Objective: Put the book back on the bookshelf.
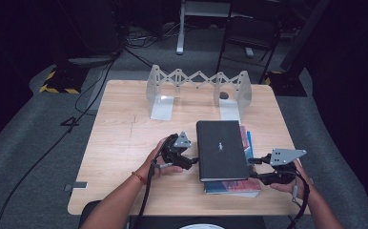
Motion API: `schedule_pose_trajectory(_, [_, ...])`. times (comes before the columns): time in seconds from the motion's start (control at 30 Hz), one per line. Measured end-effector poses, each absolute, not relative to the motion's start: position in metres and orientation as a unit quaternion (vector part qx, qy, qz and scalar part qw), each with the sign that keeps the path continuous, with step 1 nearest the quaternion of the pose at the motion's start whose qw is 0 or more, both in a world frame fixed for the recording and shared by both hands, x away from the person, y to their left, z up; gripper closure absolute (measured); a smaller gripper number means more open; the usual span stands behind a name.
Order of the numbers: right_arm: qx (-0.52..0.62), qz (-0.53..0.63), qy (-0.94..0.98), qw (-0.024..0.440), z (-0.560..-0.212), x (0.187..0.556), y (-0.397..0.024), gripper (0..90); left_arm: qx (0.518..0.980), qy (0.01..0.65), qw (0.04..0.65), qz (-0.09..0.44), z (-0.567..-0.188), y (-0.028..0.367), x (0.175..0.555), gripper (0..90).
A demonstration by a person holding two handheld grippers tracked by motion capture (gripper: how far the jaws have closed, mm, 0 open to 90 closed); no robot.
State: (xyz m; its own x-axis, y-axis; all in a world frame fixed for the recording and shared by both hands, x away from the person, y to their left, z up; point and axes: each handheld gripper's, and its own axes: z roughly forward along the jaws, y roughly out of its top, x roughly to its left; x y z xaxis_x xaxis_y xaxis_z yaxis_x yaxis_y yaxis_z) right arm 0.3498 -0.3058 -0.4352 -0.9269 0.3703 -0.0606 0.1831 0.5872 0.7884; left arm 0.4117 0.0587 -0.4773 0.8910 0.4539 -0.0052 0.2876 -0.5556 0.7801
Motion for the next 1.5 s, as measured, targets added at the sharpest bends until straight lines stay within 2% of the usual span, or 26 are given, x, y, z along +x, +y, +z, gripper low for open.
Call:
schedule_pose_trajectory(0.13, [0.149,0.427,0.886,0.104,-0.435,0.347,-0.302,49.6,0.877,0.212,0.420,0.099,-0.477,0.061,0.412,24.0])
schedule_pose_trajectory(0.3, [0.142,0.429,0.888,0.085,-0.432,0.342,-0.304,42.5,0.871,0.215,0.430,0.101,-0.473,0.067,0.413,24.0])
schedule_pose_trajectory(0.43, [0.144,0.418,0.892,0.096,-0.429,0.339,-0.302,39.9,0.866,0.214,0.441,0.098,-0.471,0.073,0.414,24.0])
schedule_pose_trajectory(0.53, [0.135,0.425,0.892,0.076,-0.427,0.333,-0.302,36.8,0.863,0.213,0.449,0.089,-0.471,0.076,0.414,23.6])
schedule_pose_trajectory(0.67, [0.139,0.421,0.893,0.080,-0.426,0.327,-0.299,33.9,0.865,0.201,0.456,0.068,-0.469,0.077,0.412,23.4])
schedule_pose_trajectory(0.8, [0.152,0.449,0.878,0.065,-0.420,0.327,-0.292,29.2,0.868,0.194,0.455,0.048,-0.468,0.078,0.410,23.7])
schedule_pose_trajectory(1.1, [0.243,0.460,0.851,0.071,-0.414,0.346,-0.280,26.8,0.868,0.195,0.454,0.056,-0.468,0.076,0.409,22.4])
schedule_pose_trajectory(1.13, [0.259,0.452,0.850,0.078,-0.417,0.353,-0.276,22.3,0.868,0.194,0.454,0.057,-0.468,0.075,0.409,22.3])
schedule_pose_trajectory(1.33, [0.278,0.449,0.846,0.073,-0.421,0.370,-0.274,14.8,0.867,0.198,0.454,0.061,-0.469,0.073,0.410,20.4])
schedule_pose_trajectory(1.47, [0.286,0.449,0.845,0.061,-0.423,0.380,-0.274,10.6,0.866,0.201,0.453,0.061,-0.470,0.072,0.411,20.4])
schedule_pose_trajectory(1.5, [0.289,0.448,0.845,0.046,-0.425,0.385,-0.275,9.0,0.866,0.201,0.452,0.062,-0.470,0.072,0.411,20.5])
